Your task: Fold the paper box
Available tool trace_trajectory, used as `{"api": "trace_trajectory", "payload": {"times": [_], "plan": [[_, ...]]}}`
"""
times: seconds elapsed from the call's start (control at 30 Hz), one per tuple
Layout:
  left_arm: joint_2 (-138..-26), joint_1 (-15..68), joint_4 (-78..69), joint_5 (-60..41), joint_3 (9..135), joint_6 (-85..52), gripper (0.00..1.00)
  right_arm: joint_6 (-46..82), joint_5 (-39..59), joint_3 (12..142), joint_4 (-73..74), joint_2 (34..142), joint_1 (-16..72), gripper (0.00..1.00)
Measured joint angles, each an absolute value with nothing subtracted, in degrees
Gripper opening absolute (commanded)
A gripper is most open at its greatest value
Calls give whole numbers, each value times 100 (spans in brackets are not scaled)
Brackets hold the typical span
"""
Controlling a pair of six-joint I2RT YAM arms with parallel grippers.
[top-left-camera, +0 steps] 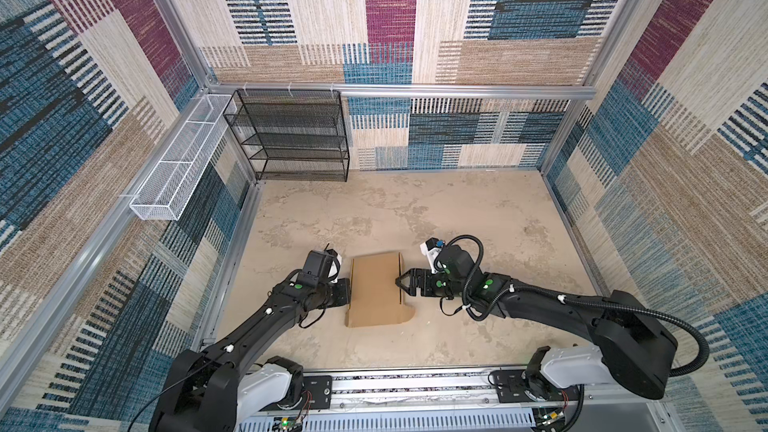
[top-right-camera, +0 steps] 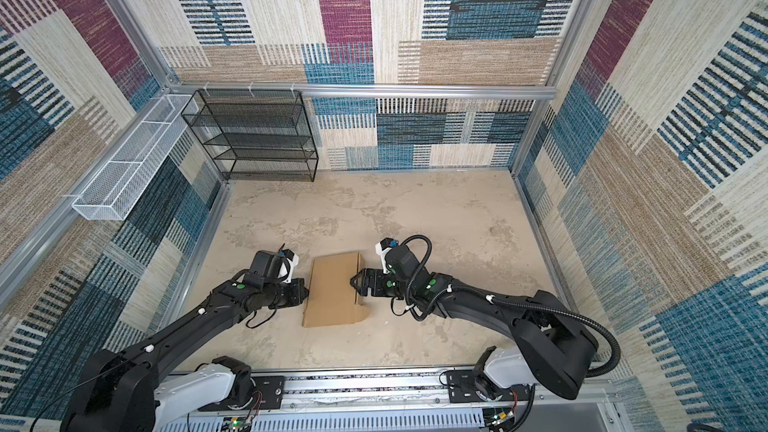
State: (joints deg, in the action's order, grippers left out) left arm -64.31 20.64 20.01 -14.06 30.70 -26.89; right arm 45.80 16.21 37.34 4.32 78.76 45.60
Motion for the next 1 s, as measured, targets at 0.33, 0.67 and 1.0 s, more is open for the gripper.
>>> {"api": "trace_trajectory", "payload": {"times": [0.33, 0.67, 1.0], "plan": [[-6270, 2064, 1675, -1555, 2998, -2735, 0, 5024, 2272, 3548, 1461, 8119, 4442, 95], [-6082, 2053, 1599, -1538, 2982, -2838, 0, 5354, 2401, 3682, 1848, 8407, 4401, 94], [-5867, 2053, 1675, -1511, 3024, -2851, 0, 5395, 2248, 3752, 1765, 8335, 4390, 94]]}}
